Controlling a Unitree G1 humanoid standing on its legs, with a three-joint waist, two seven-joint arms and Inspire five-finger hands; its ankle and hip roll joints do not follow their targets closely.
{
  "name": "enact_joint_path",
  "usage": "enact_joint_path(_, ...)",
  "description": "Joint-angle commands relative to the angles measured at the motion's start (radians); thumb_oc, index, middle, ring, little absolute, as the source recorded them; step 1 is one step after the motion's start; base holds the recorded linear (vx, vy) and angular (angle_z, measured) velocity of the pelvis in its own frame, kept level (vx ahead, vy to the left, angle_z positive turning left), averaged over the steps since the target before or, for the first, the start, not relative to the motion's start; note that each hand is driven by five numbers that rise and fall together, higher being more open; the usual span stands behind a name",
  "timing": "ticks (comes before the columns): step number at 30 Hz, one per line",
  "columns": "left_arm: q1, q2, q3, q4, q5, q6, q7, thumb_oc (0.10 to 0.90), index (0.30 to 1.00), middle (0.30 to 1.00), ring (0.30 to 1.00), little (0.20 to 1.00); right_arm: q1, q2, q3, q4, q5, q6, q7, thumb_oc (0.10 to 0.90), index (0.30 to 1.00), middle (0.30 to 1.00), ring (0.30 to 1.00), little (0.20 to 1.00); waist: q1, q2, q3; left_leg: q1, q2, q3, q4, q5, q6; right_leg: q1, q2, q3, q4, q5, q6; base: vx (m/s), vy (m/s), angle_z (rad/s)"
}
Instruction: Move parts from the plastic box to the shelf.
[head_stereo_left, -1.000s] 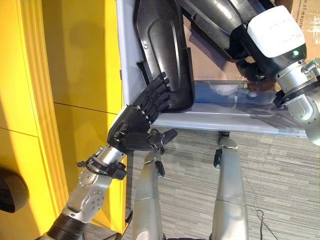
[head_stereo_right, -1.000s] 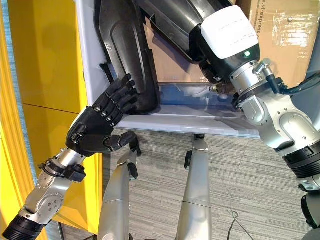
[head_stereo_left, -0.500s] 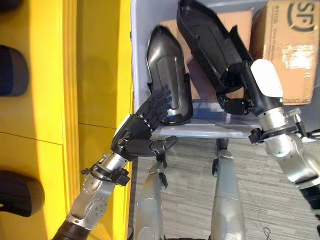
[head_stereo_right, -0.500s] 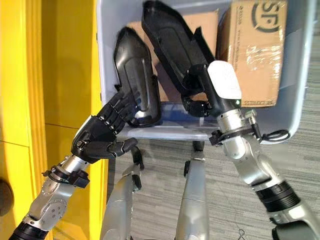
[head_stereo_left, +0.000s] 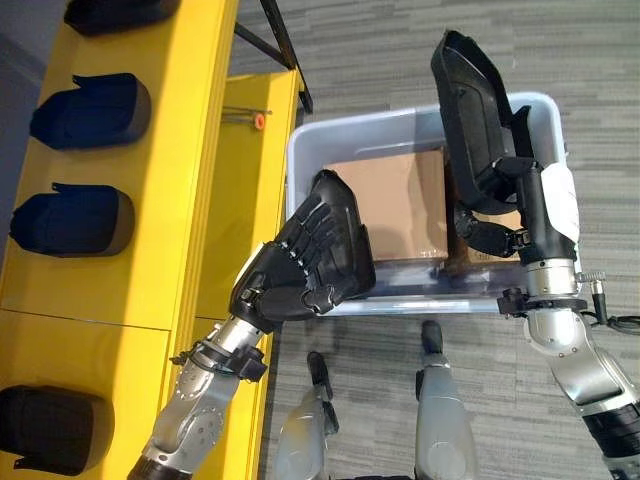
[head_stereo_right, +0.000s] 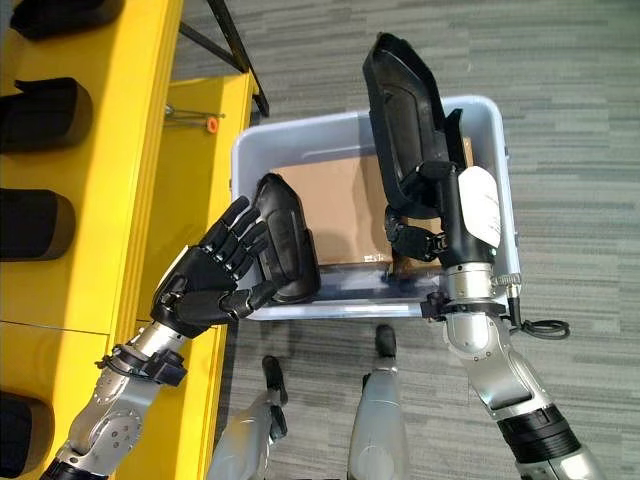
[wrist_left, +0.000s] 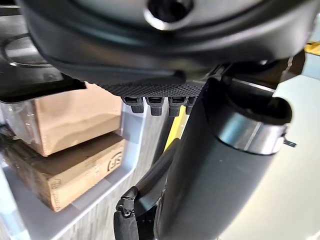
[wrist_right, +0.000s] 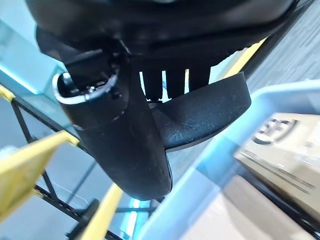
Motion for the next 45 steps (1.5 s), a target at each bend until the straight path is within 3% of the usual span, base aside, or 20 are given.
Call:
enact_joint_path(1, 0.026, 0.029, 0.028, -0.104, 0.039, -0.056, -0.024, 0.9, 1.0, 1.0, 1.0, 1.0, -0.031, 0.046, -0.041, -0.127, 0.034, -0.166, -0.04, 0.4, 0.3, 0.3, 0.3, 0.3, 0.005, -0.072, -0.144, 0.022, 0.008, -0.012, 0.032, -0.094, 0.039, 0.127, 0.001, -0.06, -0.009, -0.161, -0.045, 0.1, 0.005, 0.01)
enact_joint_path(10, 0.074, 0.018, 0.035, -0.096, 0.042, -0.017, -0.044, 0.9, 1.0, 1.0, 1.0, 1.0, 0.035, 0.069, 0.03, -0.198, 0.069, -0.2, 0.086, 0.4, 0.3, 0.3, 0.3, 0.3, 0.035, -0.1, -0.287, 0.114, -0.005, -0.027, 0.01, -0.105, 0.044, 0.262, 0.0, -0.091, -0.072, -0.149, -0.035, 0.12, 0.002, 0.06)
enact_joint_path(19, 0.096, 0.016, 0.081, -0.106, 0.052, -0.005, -0.085, 0.9, 1.0, 1.0, 1.0, 1.0, 0.043, 0.099, 0.086, -0.221, 0.082, -0.181, 0.085, 0.4, 0.3, 0.3, 0.3, 0.3, 0.063, -0.116, -0.345, 0.165, -0.034, -0.037, -0.019, -0.117, 0.054, 0.344, -0.015, -0.118, -0.15, -0.114, -0.008, 0.03, 0.078, 0.12)
enact_joint_path(23, 0.08, 0.038, 0.062, -0.132, 0.073, -0.004, -0.128, 0.9, 1.0, 1.0, 1.0, 1.0, 0.065, 0.115, 0.077, -0.245, 0.076, -0.197, 0.05, 0.4, 0.3, 0.3, 0.3, 0.3, 0.055, -0.121, -0.361, 0.178, -0.055, -0.058, -0.026, -0.137, 0.076, 0.355, -0.022, -0.084, -0.149, -0.108, 0.01, 0.02, 0.091, 0.11)
enact_joint_path(25, 0.057, 0.052, 0.043, -0.144, 0.068, 0.009, -0.163, 0.9, 1.0, 1.0, 1.0, 1.0, 0.087, 0.121, 0.064, -0.264, 0.064, -0.196, 0.025, 0.4, 0.3, 0.3, 0.3, 0.3, 0.04, -0.119, -0.373, 0.186, -0.073, -0.087, -0.04, -0.143, 0.091, 0.356, -0.012, -0.036, -0.136, -0.116, 0.015, 0.0, 0.069, 0.19)
enact_joint_path(28, 0.019, 0.067, 0.011, -0.156, 0.064, 0.026, -0.181, 0.9, 1.0, 1.0, 1.0, 1.0, 0.098, 0.124, 0.056, -0.282, 0.033, -0.187, -0.004, 0.4, 0.3, 0.3, 0.3, 0.3, 0.02, -0.115, -0.384, 0.181, -0.08, -0.134, -0.061, -0.131, 0.096, 0.341, 0.023, 0.038, -0.119, -0.122, 0.008, -0.04, 0.007, 0.31)
enact_joint_path(30, -0.015, 0.077, -0.031, -0.177, 0.025, 0.029, -0.175, 0.9, 1.0, 1.0, 1.0, 1.0, 0.128, 0.114, 0.038, -0.319, 0.019, -0.134, -0.043, 0.4, 0.3, 0.3, 0.3, 0.3, -0.009, -0.109, -0.394, 0.182, -0.066, -0.212, -0.086, -0.111, 0.087, 0.333, 0.106, 0.136, -0.079, -0.166, -0.025, -0.06, -0.02, 0.9)
enact_joint_path(34, 0.001, 0.079, -0.024, -0.198, -0.009, -0.003, -0.181, 0.9, 1.0, 1.0, 1.0, 1.0, 0.185, 0.105, 0.009, -0.321, -0.006, -0.176, -0.055, 0.4, 0.3, 0.3, 0.3, 0.3, -0.022, -0.105, -0.391, 0.155, -0.052, -0.27, -0.09, -0.076, 0.068, 0.326, 0.148, 0.153, -0.038, -0.205, -0.053, -0.08, -0.064, 1.23)
enact_joint_path(39, -0.015, 0.056, -0.045, -0.18, 0.008, -0.042, -0.156, 0.9, 1.0, 1.0, 1.0, 1.0, 0.149, 0.056, 0.033, -0.295, -0.011, -0.212, -0.076, 0.4, 0.3, 0.3, 0.3, 0.3, -0.009, -0.103, -0.346, 0.078, -0.02, -0.326, -0.072, -0.012, 0.043, 0.304, 0.208, 0.167, 0.064, -0.284, -0.111, -0.13, -0.098, 0.43)
enact_joint_path(41, -0.018, 0.053, -0.044, -0.18, 0.001, -0.045, -0.152, 0.9, 1.0, 1.0, 1.0, 1.0, 0.141, 0.051, 0.034, -0.292, -0.014, -0.22, -0.09, 0.4, 0.3, 0.3, 0.3, 0.3, -0.012, -0.104, -0.333, 0.069, -0.003, -0.312, -0.071, 0.003, 0.037, 0.301, 0.215, 0.163, 0.083, -0.297, -0.12, -0.13, -0.076, 0.45)
enact_joint_path(42, -0.031, 0.044, -0.052, -0.17, 0.001, -0.044, -0.186, 0.9, 1.0, 1.0, 1.0, 1.0, 0.153, 0.053, 0.02, -0.295, -0.035, -0.209, -0.107, 0.4, 0.3, 0.3, 0.3, 0.3, -0.029, -0.107, -0.319, 0.063, 0.035, -0.246, -0.069, 0.027, 0.032, 0.303, 0.212, 0.146, 0.097, -0.303, -0.127, -0.13, -0.043, 0.64)
enact_joint_path(45, -0.06, 0.026, -0.071, -0.161, 0.0, -0.042, -0.226, 0.9, 1.0, 1.0, 1.0, 1.0, 0.195, 0.051, -0.025, -0.299, -0.051, -0.202, -0.122, 0.4, 0.3, 0.3, 0.3, 0.3, -0.074, -0.119, -0.301, 0.074, 0.07, -0.129, -0.049, 0.031, 0.029, 0.318, 0.192, 0.113, 0.102, -0.306, -0.131, -0.17, 0.012, 1.16)
